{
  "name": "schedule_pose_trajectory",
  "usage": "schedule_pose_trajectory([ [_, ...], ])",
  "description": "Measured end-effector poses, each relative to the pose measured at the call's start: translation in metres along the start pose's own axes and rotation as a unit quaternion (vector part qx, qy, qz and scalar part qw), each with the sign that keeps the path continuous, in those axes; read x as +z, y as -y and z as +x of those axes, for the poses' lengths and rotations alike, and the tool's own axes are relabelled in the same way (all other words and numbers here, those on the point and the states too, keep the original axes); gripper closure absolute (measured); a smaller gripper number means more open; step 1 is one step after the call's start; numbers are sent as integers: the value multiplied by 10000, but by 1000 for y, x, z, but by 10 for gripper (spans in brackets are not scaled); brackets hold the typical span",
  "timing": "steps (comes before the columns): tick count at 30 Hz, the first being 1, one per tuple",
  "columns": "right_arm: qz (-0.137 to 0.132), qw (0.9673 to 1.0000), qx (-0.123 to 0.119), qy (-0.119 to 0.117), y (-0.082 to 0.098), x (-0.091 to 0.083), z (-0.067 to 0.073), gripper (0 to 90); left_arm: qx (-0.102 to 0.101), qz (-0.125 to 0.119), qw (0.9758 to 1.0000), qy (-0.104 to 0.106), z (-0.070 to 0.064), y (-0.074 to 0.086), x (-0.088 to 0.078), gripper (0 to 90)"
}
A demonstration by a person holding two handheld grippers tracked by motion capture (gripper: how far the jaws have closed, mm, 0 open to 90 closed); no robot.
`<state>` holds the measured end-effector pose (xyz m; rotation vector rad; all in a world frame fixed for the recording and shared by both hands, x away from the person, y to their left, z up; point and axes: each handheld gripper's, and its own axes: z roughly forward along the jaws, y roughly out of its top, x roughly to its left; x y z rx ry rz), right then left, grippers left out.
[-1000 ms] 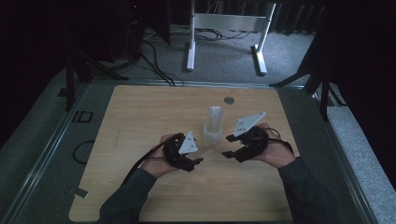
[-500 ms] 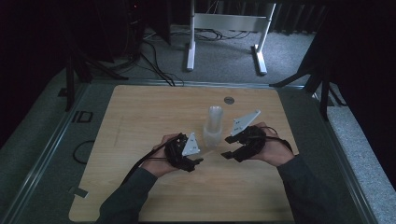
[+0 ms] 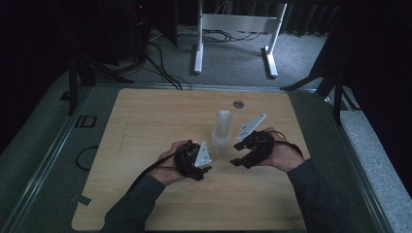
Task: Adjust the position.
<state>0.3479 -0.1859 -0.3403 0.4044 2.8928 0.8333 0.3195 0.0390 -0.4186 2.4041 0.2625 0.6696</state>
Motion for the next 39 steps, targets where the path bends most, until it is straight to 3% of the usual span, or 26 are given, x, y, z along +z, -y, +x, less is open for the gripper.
schedule_pose_trajectory([
  [21,170,9998,-44,-137,-7,12,4,357,544,236,9973,-432,-11,-8,1,287],
  [39,491,9985,-202,-157,-18,22,7,337,663,336,9965,-380,-16,-8,5,287],
])
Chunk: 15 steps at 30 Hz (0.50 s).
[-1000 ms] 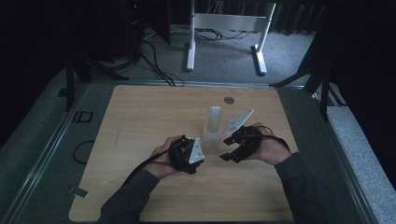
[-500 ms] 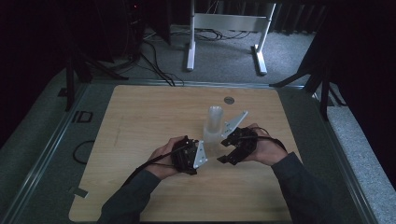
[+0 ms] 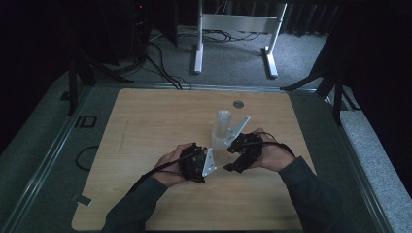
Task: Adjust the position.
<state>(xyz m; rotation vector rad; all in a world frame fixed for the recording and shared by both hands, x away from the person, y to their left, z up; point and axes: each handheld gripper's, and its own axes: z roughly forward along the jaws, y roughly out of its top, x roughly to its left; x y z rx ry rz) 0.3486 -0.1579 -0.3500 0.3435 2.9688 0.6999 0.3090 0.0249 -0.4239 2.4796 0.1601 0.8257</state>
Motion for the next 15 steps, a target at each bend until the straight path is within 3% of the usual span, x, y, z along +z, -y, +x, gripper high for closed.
schedule_pose_trajectory([
  [15,132,9999,59,-29,-1,7,-1,327,211,77,9997,-123,-6,-2,3,287],
])
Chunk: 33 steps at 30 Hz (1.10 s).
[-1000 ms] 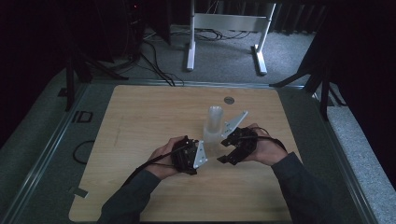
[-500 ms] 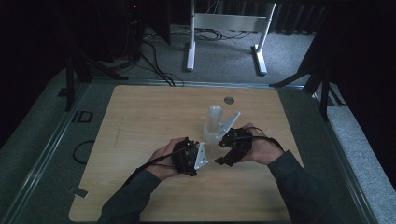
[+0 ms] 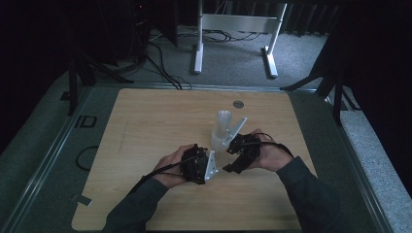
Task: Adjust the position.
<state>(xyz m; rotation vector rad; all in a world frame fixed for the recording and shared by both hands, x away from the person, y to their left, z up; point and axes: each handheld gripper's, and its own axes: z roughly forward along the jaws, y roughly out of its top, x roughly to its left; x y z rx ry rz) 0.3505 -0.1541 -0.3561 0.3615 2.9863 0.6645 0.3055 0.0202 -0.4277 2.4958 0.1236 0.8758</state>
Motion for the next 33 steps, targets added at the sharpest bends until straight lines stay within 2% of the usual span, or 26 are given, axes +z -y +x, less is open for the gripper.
schedule_pose_trajectory([
  [8,97,9999,23,-54,-2,7,1,327,43,9,10000,-24,-2,-1,1,287],
  [9,96,9999,23,-64,-2,7,1,327,109,71,9999,-12,-1,-2,0,287],
  [17,184,9998,21,-93,-3,13,1,328,204,113,9997,-19,-3,-5,1,287],
  [19,224,9997,59,-102,-4,15,1,328,346,171,9992,-34,-3,-6,1,287],
  [25,244,9996,41,-101,-4,17,1,336,501,288,9983,-50,-3,-7,0,287],
  [29,261,9996,48,-101,-4,18,1,349,521,299,9982,-54,-4,-6,1,287],
  [30,272,9996,54,-104,-4,18,1,352,354,146,9992,-61,-6,-6,3,287],
  [32,287,9995,49,-113,-4,19,1,351,396,161,9991,-55,-6,-6,3,287],
  [33,295,9995,53,-111,-4,19,1,352,296,63,9995,-73,-8,-6,4,287],
])
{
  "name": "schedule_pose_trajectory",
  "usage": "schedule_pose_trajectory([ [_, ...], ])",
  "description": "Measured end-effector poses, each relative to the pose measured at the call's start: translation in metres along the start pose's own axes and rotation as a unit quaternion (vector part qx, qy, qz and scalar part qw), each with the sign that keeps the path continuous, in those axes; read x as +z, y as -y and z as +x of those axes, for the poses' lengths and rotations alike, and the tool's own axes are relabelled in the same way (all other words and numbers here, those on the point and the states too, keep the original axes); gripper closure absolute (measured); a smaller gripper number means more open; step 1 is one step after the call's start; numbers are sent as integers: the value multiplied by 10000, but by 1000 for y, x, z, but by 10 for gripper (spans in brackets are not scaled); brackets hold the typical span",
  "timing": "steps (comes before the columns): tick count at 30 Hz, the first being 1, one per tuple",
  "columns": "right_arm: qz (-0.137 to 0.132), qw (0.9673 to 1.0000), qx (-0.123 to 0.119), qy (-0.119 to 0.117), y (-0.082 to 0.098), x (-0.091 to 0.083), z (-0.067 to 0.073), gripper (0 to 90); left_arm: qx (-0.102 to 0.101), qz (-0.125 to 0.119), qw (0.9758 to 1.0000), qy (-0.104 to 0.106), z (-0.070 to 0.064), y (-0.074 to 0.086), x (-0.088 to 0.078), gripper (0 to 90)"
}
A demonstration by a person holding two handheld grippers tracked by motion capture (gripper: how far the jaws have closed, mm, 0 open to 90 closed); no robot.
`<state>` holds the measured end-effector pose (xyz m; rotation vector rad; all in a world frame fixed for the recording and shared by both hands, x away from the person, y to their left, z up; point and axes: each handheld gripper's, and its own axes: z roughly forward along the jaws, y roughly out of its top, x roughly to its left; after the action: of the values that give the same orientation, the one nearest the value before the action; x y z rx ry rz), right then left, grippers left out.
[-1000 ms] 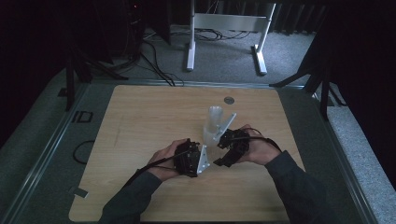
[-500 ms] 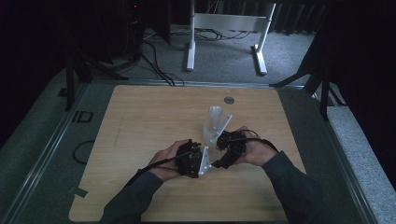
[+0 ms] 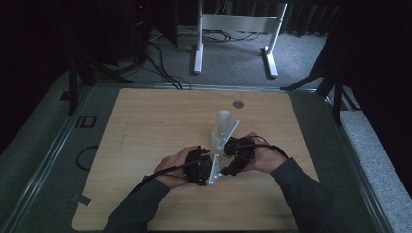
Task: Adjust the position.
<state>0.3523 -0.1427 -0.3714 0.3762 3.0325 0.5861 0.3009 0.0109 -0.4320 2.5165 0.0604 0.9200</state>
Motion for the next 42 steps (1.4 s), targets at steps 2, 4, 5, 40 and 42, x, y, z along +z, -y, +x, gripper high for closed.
schedule_pose_trajectory([
  [2,11,10000,7,10,0,1,0,351,130,80,9999,-11,1,-1,-1,287],
  [4,33,10000,19,-10,-1,2,0,351,198,132,9997,-29,1,-1,-1,287],
  [5,51,10000,30,-9,-1,3,-1,351,211,141,9997,-44,0,-2,-1,287],
  [40,126,9999,-8,-26,-1,9,-1,412,412,188,9986,-257,-5,-2,1,245],
  [42,131,9999,-19,-26,-2,10,-1,412,374,182,9988,-276,-5,-2,1,223],
])
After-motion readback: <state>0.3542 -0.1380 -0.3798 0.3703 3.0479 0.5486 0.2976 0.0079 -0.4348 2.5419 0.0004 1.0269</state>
